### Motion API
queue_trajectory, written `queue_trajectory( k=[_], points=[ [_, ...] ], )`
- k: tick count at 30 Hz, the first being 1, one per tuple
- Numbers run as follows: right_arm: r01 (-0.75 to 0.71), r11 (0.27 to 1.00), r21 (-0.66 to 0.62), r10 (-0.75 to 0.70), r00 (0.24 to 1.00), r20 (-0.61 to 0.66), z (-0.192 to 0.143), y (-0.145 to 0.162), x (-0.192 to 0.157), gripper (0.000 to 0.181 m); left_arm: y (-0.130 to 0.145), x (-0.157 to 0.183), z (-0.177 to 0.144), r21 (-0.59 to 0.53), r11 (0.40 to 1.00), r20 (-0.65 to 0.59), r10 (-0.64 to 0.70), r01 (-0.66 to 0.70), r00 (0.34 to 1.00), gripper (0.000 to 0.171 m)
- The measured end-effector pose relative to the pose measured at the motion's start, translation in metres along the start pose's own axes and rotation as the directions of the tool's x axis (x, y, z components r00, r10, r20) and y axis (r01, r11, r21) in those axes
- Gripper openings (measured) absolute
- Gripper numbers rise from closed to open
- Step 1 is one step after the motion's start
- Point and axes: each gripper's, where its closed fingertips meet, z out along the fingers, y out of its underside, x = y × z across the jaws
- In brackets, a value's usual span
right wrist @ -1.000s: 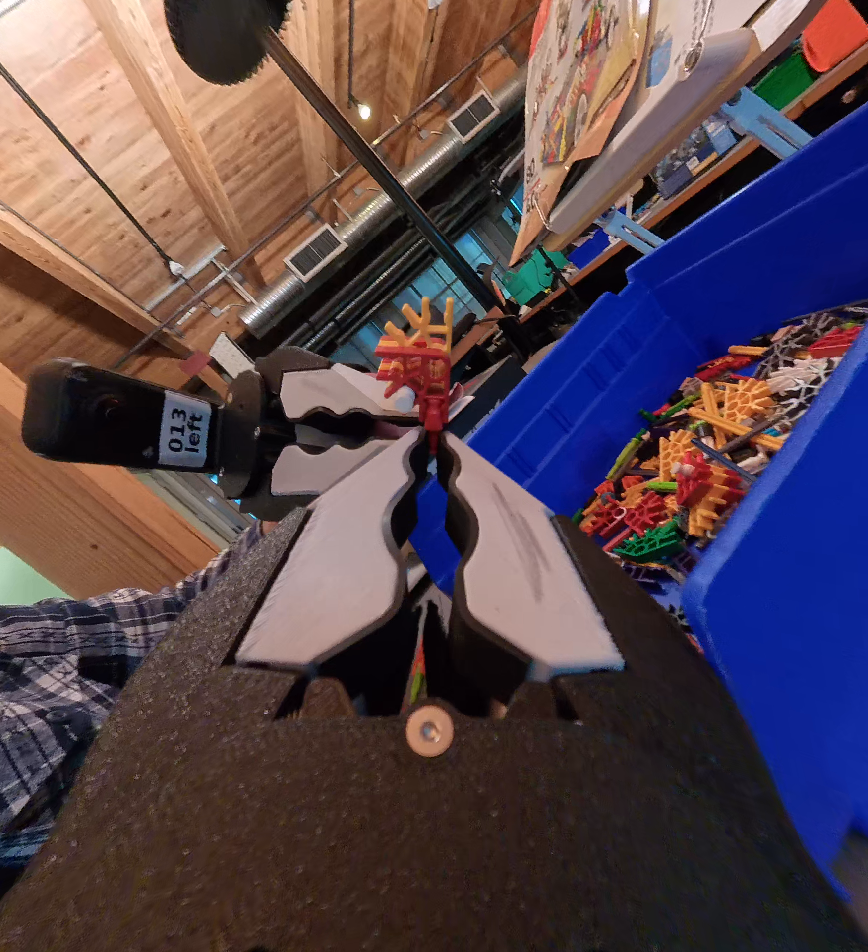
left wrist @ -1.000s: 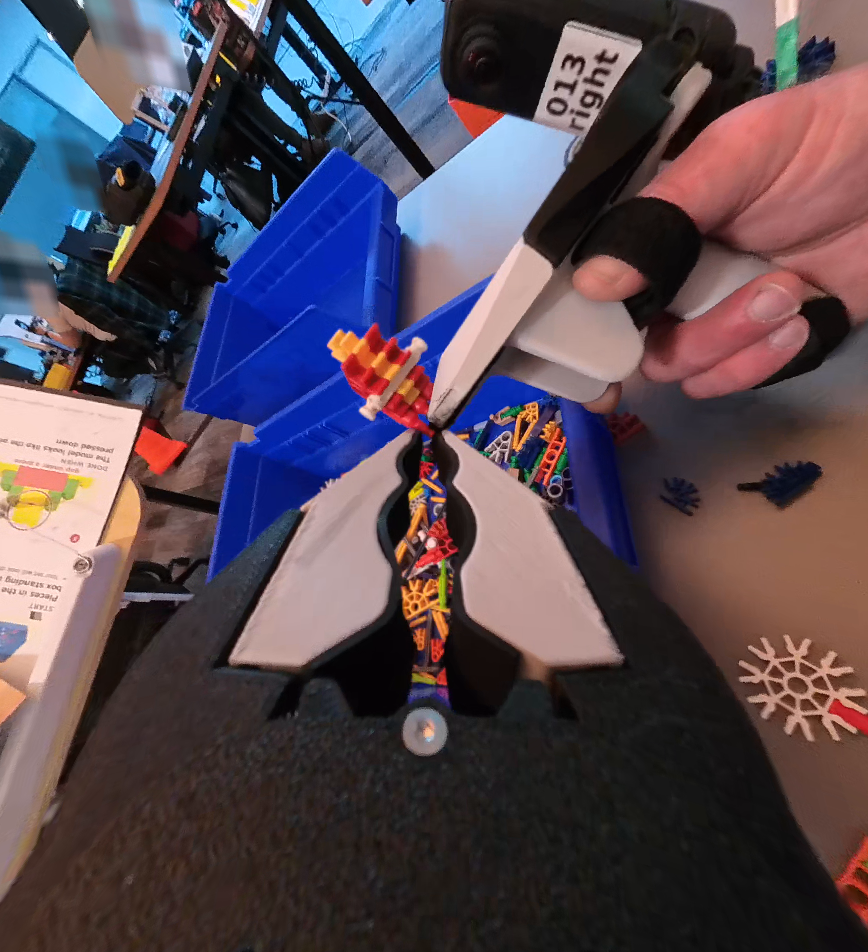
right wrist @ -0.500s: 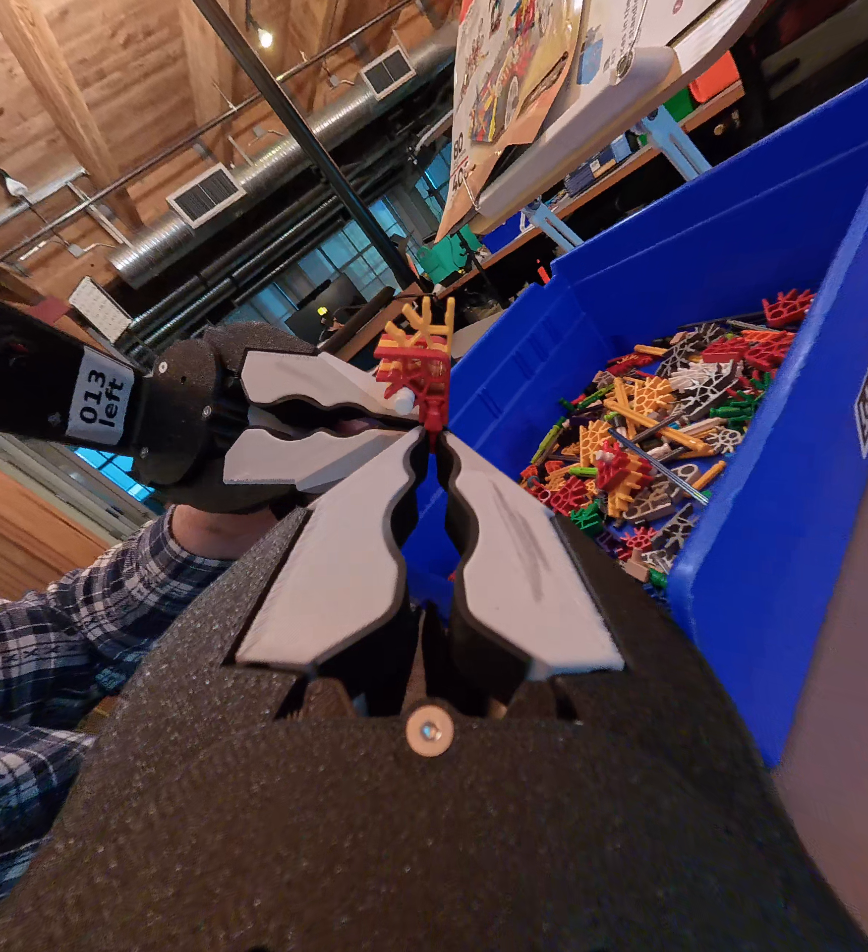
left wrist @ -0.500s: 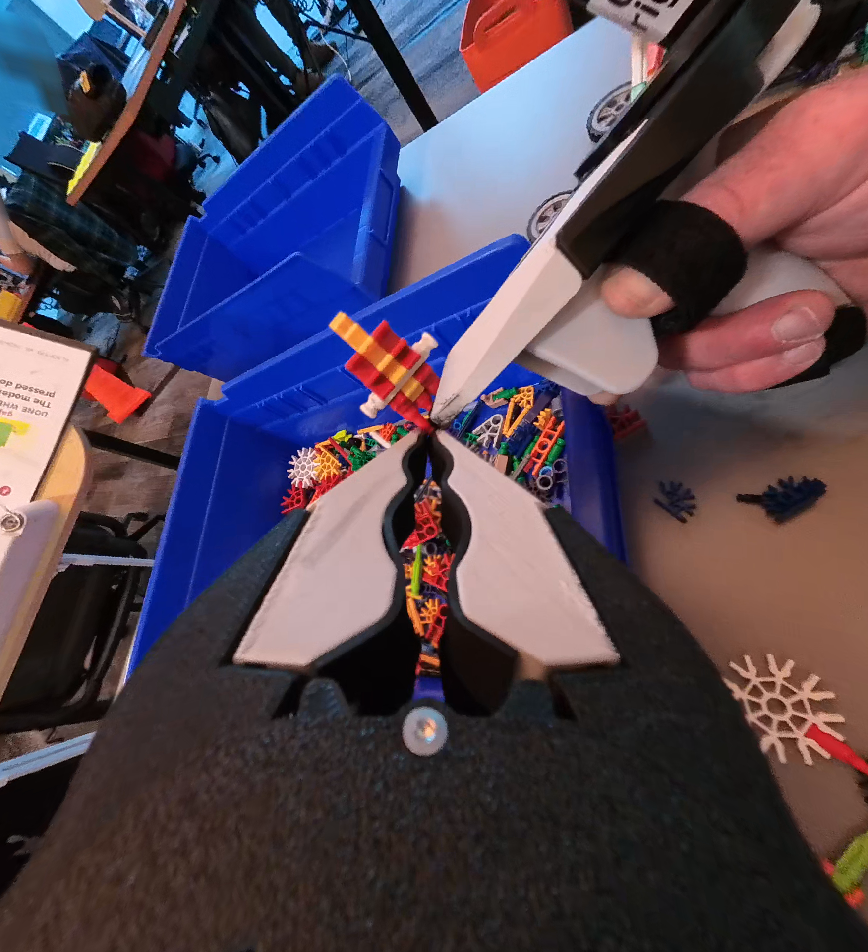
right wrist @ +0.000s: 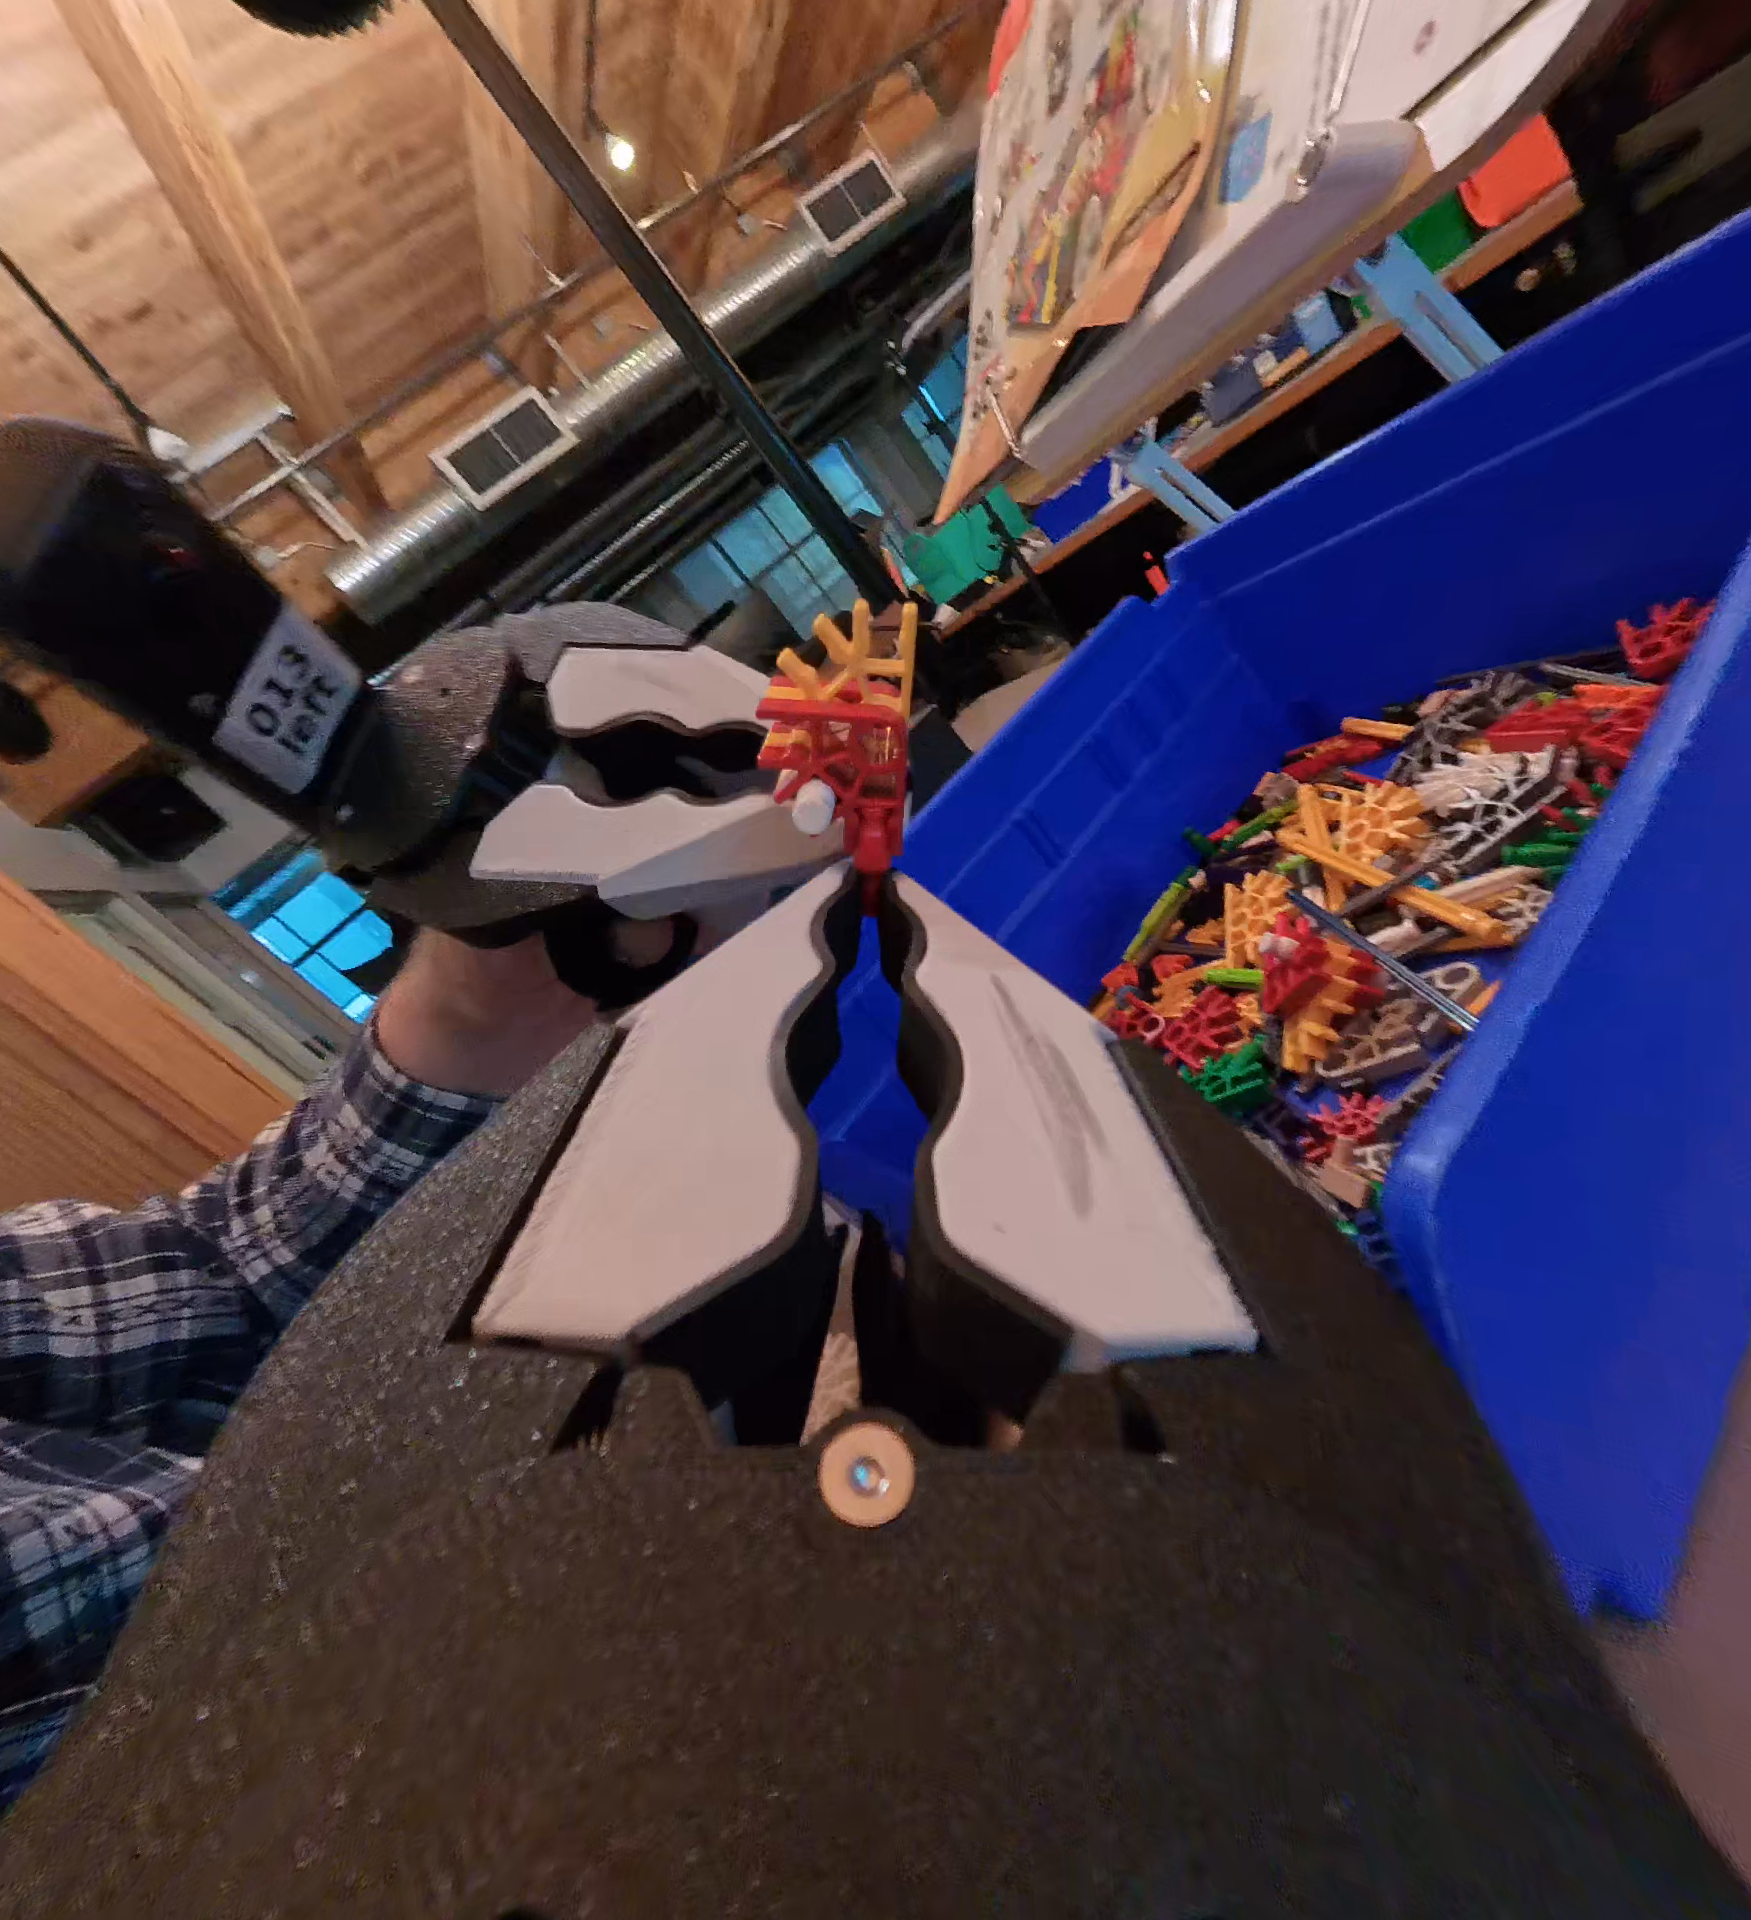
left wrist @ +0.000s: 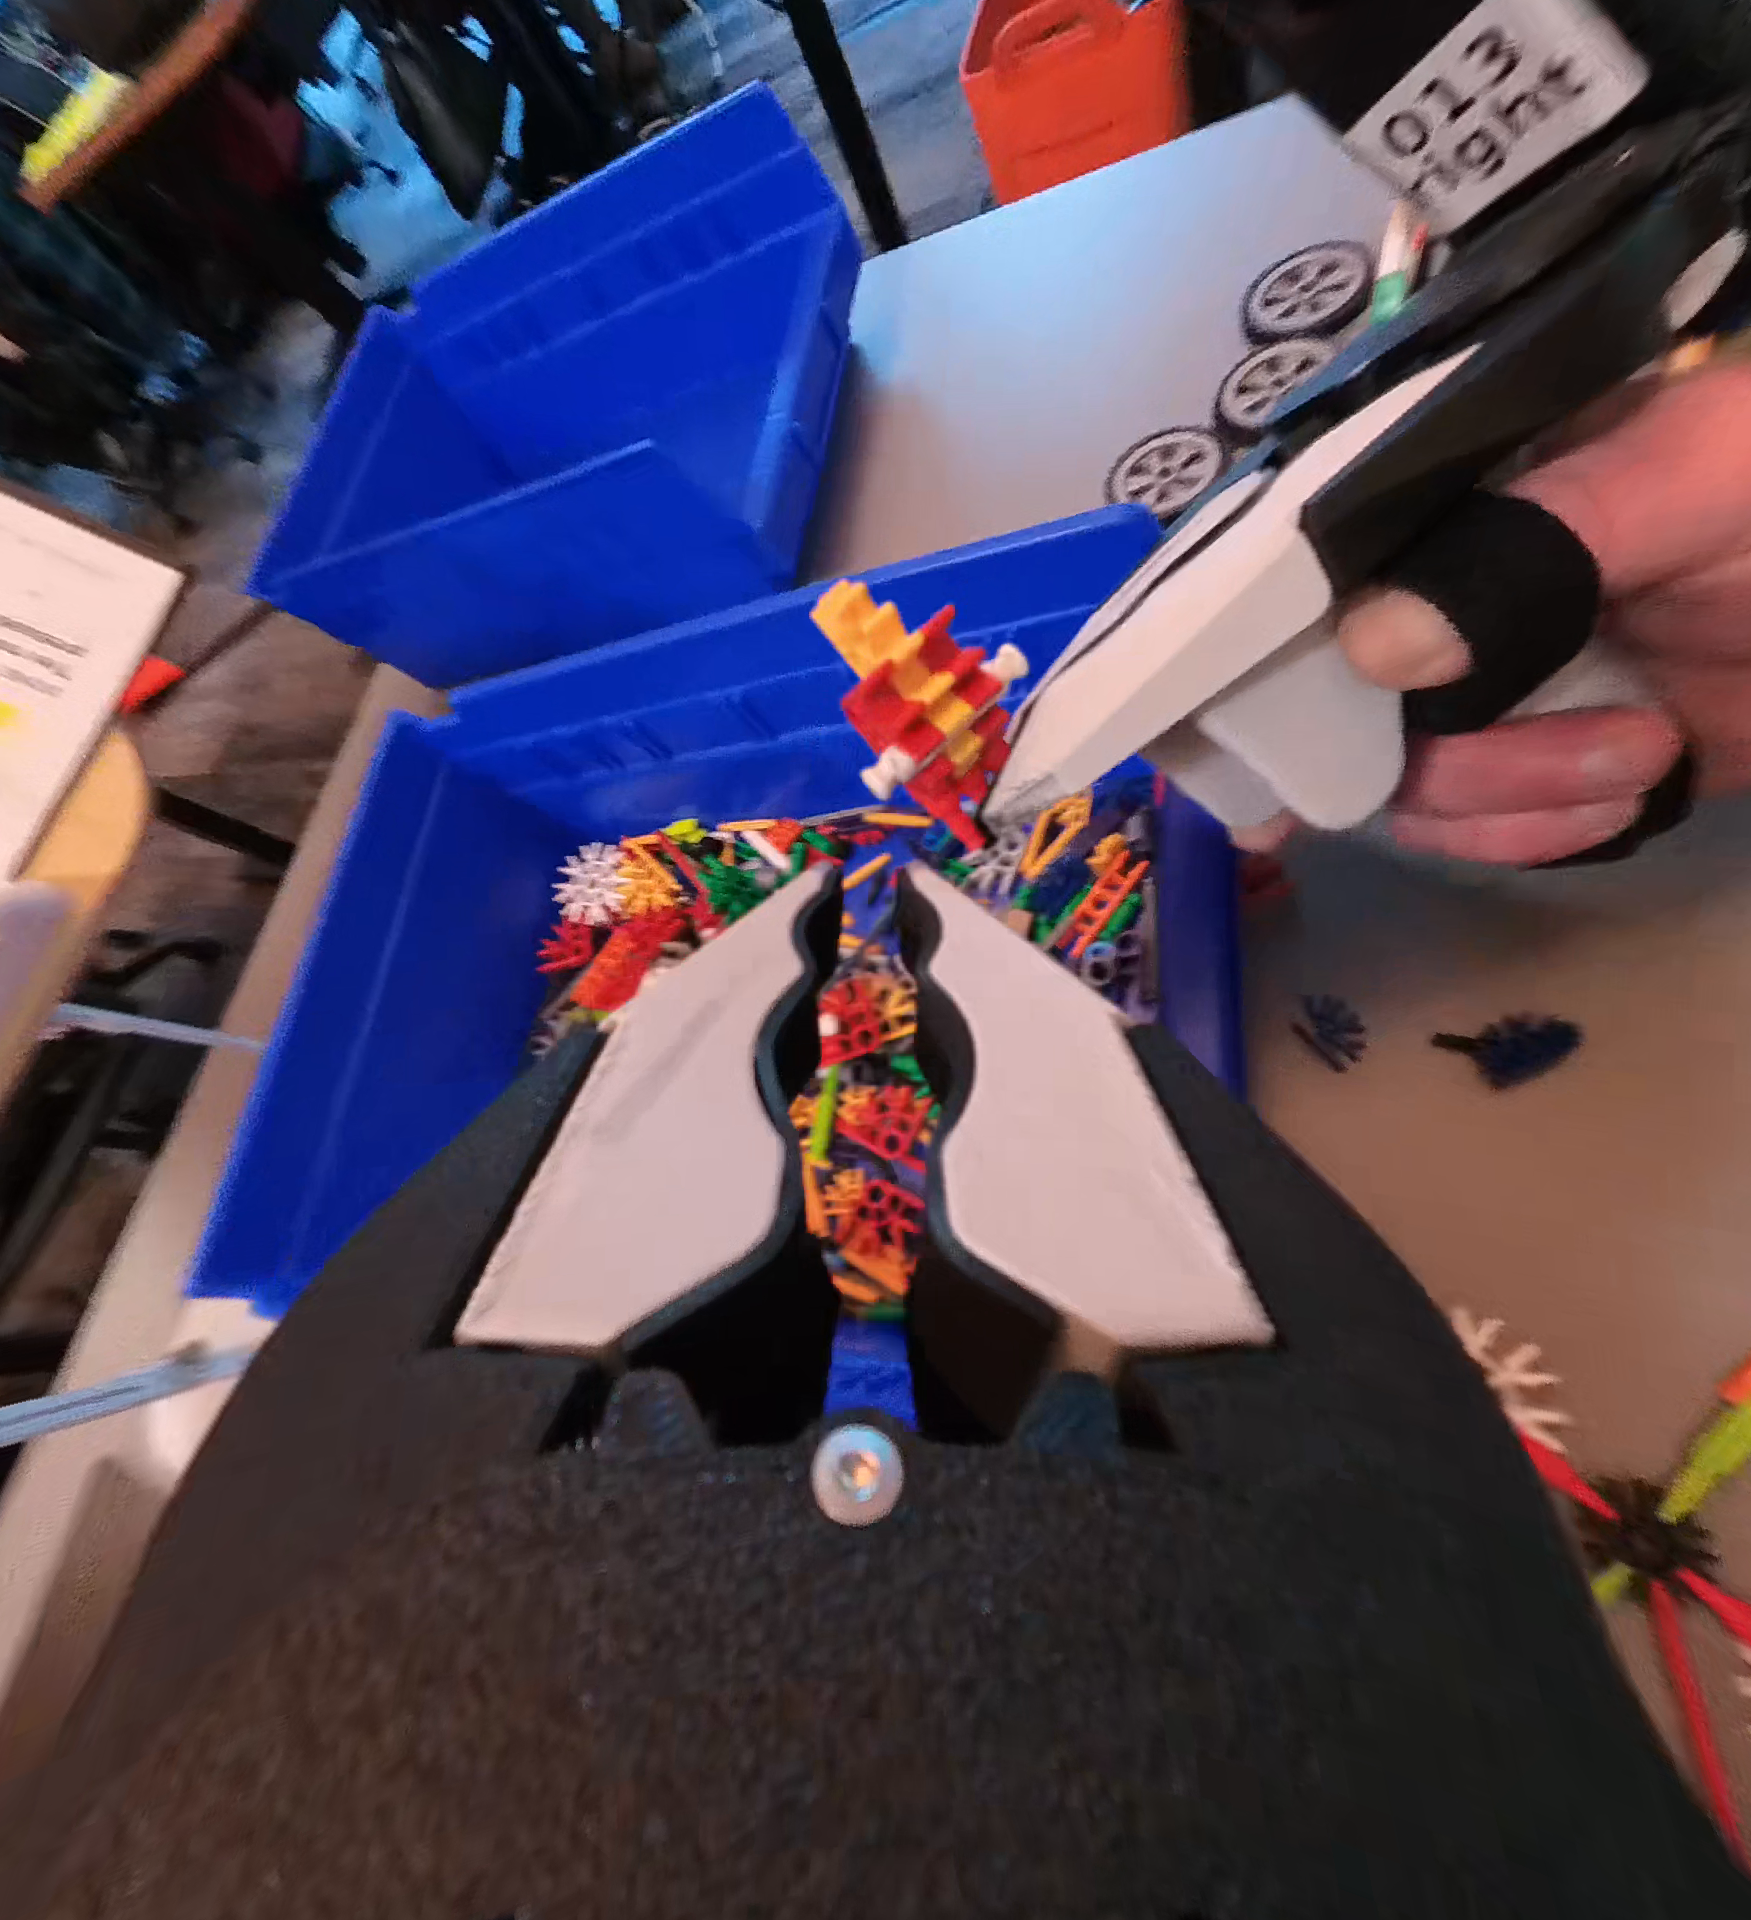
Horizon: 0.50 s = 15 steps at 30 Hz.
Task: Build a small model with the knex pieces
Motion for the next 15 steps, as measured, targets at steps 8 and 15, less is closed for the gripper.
queue_trajectory(
  k=[8, 15],
  points=[
    [-0.088, 0.995, 0.037, 0.078, 0.972, 0.223, -0.004, -0.008, -0.029, 0.000, -0.016, 0.018, -0.014, 0.085, 0.930, -0.335, -0.310, 0.357, 0.890, 0.015],
    [-0.102, 0.994, 0.049, 0.083, 0.949, 0.303, -0.006, -0.011, -0.042, 0.000, -0.027, 0.026, -0.024, 0.117, 0.869, -0.475, -0.376, 0.480, 0.796, 0.006]
  ],
)
